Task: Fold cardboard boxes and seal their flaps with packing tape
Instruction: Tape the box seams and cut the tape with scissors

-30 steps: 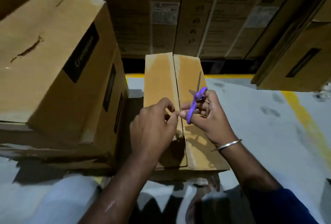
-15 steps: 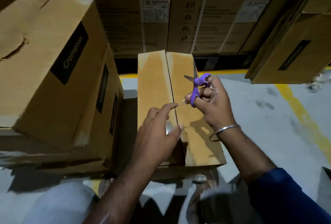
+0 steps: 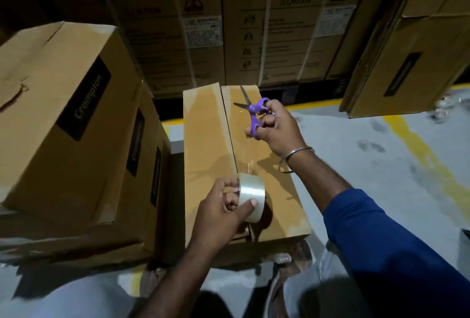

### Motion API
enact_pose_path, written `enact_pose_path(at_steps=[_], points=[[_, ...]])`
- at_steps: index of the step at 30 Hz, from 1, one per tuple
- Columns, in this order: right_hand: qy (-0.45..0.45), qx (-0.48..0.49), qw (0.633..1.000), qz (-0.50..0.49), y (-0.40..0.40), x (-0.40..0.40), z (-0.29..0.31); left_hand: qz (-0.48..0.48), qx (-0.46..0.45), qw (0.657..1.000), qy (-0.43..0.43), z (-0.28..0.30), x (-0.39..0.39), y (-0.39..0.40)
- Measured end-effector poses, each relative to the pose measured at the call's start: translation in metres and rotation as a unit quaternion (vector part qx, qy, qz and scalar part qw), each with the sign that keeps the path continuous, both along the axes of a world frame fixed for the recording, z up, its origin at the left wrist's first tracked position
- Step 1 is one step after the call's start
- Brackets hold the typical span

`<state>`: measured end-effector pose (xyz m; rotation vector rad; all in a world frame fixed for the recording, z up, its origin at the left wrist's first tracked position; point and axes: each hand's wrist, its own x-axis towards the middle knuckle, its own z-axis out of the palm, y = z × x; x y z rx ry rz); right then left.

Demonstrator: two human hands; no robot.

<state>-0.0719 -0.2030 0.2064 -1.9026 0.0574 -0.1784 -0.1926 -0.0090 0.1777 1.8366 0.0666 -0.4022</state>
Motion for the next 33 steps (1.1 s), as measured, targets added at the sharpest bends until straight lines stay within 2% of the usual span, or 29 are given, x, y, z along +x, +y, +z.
enact_pose_path(at_steps=[5,12,17,24,33], points=[[0.028,-0.045,0.999,0.006,0.000,0.027,-0.024,0.024,-0.049,0.999,0.004,-0.022,0.004,-0.016],[0.117,-0.025,0.993,-0.008,0.008,0.061,-0.057,0.034,-0.114,0.993,-0.003,-0.045,0.017,-0.025],[0.140,-0.063,0.988,0.000,0.018,0.098,-0.080,0.049,-0.145,0.988,-0.012,-0.055,0.039,-0.020],[0.125,-0.057,0.990,-0.012,0.035,0.172,-0.082,0.107,-0.194,0.975,-0.036,-0.058,0.100,-0.022],[0.057,-0.149,0.985,-0.073,0.043,0.314,-0.080,0.129,-0.227,0.963,-0.068,-0.066,0.191,-0.036]])
